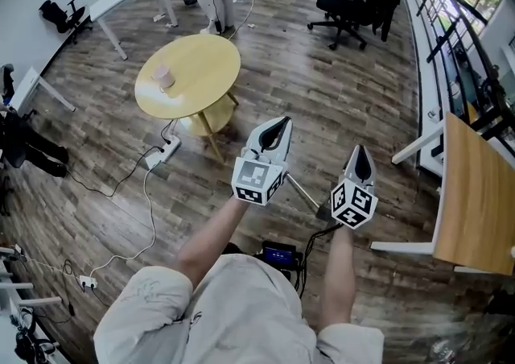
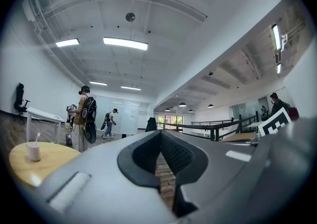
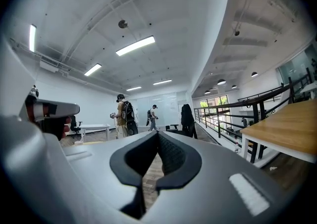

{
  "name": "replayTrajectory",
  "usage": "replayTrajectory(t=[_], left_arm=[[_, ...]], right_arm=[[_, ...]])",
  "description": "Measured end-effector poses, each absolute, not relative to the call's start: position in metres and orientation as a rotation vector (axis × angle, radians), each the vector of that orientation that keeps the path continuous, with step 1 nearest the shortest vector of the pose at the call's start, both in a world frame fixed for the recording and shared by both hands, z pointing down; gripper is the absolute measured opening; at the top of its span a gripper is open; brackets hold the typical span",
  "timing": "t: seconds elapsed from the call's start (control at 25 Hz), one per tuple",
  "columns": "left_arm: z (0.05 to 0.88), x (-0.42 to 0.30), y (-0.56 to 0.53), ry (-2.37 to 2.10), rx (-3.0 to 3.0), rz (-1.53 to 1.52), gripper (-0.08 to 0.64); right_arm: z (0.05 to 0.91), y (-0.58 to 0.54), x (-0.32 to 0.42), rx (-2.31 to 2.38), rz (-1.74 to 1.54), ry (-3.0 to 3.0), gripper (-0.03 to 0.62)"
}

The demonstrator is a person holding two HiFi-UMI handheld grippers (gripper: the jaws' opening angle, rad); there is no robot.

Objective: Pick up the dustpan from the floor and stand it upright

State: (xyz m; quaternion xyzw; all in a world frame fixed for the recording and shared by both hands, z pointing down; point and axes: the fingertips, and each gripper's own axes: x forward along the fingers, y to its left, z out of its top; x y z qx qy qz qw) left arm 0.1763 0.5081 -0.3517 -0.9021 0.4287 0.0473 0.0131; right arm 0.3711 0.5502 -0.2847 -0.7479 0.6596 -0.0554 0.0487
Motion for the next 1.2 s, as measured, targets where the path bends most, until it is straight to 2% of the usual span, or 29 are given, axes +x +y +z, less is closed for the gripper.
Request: replayTrajectory(t=[0.24,0.56,0.72,1.2], left_arm=[[-0.339,0.275,0.443,1.318,-2.803,0.123,0.018],[-0.321,0.278,0.316,1.251,-2.862,0.159,0.018],[-0.314,0.228,0.198,1.216,-2.883,0.181,0.018],[-0.311,0.036,-0.257,1.111,-2.899,0.159,0.018]], right_arm=[[-0.268,0.494,0.465,-2.284,-0.161,2.007,0.006],[-0.251,0.375,0.456,-2.329,-0.132,2.009,0.006],[-0.246,0.266,0.404,-2.388,-0.115,1.993,0.006],[-0.261,-0.177,0.208,-2.464,-0.122,1.918,0.006]])
